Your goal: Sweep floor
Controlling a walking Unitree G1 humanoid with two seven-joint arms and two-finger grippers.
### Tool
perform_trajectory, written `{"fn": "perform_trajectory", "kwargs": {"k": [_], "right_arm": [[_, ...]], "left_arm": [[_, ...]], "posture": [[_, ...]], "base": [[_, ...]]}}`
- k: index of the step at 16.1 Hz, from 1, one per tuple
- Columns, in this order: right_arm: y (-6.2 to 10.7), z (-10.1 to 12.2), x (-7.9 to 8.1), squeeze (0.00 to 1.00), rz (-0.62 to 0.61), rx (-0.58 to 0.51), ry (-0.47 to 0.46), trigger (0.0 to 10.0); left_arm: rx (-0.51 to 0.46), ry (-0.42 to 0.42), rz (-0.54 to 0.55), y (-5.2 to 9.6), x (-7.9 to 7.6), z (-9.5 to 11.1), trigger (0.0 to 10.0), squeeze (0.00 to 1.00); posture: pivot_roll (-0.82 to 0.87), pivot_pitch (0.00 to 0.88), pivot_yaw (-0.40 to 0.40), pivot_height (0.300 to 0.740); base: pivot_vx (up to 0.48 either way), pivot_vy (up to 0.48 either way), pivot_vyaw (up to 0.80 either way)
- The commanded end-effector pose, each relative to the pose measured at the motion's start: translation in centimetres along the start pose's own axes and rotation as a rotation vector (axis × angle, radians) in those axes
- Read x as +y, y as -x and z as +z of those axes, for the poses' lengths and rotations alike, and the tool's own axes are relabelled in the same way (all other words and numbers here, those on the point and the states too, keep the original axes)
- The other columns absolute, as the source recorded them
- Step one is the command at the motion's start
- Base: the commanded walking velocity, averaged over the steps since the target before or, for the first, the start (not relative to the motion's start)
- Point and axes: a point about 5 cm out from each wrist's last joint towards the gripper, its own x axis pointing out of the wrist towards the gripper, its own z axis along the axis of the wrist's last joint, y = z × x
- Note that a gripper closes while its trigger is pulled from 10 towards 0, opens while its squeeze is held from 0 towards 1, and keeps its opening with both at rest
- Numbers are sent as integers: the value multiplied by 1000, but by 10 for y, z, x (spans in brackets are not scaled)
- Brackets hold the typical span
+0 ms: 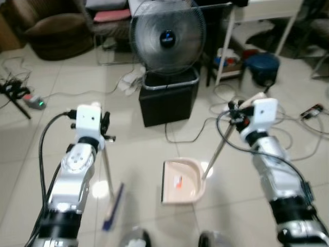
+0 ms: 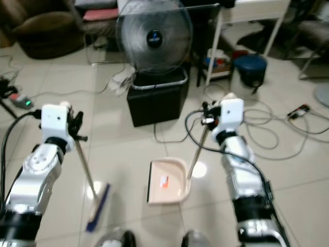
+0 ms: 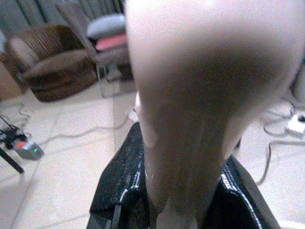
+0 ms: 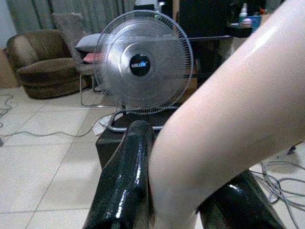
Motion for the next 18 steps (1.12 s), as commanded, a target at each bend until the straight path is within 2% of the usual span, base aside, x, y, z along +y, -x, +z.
{"fn": "perform_trajectory", "kwargs": {"k": [1, 2, 3, 6, 9, 12, 14, 18], "right_arm": [[3, 3, 6, 0, -10, -18, 31, 10000], [5, 2, 6, 0, -17, -25, 11, 10000], [9, 0, 8, 0, -36, -7, -57, 10000], [14, -5, 15, 0, -65, 10, -62, 10000], [17, -6, 18, 0, -88, 18, -92, 10000], [12, -8, 30, 0, -12, 39, -70, 10000], [8, -5, 30, 0, -11, 26, -29, 10000], [3, 3, 23, 0, -25, 9, 9, 10000]], "left_arm": [[-68, -26, 34, 5, 3, 8, 10000, 0], [-82, -28, 29, 5, 2, 10, 10000, 0], [-89, -38, 9, 0, 0, 15, 10000, 0], [-108, -63, -34, -10, -10, 21, 10000, 0], [-114, -65, -39, -12, -12, 21, 10000, 0], [-107, -76, -4, -12, -8, 20, 10000, 0], [-107, -78, 0, -10, -7, 20, 10000, 0], [-108, -68, 8, -14, -10, 20, 10000, 0]], "posture": [[-59, 19, 70, 740], [-60, 19, 71, 740], [-77, 14, 88, 740], [-107, 6, 124, 740], [-109, 0, 125, 740], [-68, 0, 98, 740], [-67, 0, 96, 740], [-81, 0, 95, 740]], "base": [[0, 0, 0], [0, 0, 0], [0, -281, 0], [0, -471, 0], [0, -472, 0], [0, -472, 0], [0, -472, 0], [0, -472, 794]]}}
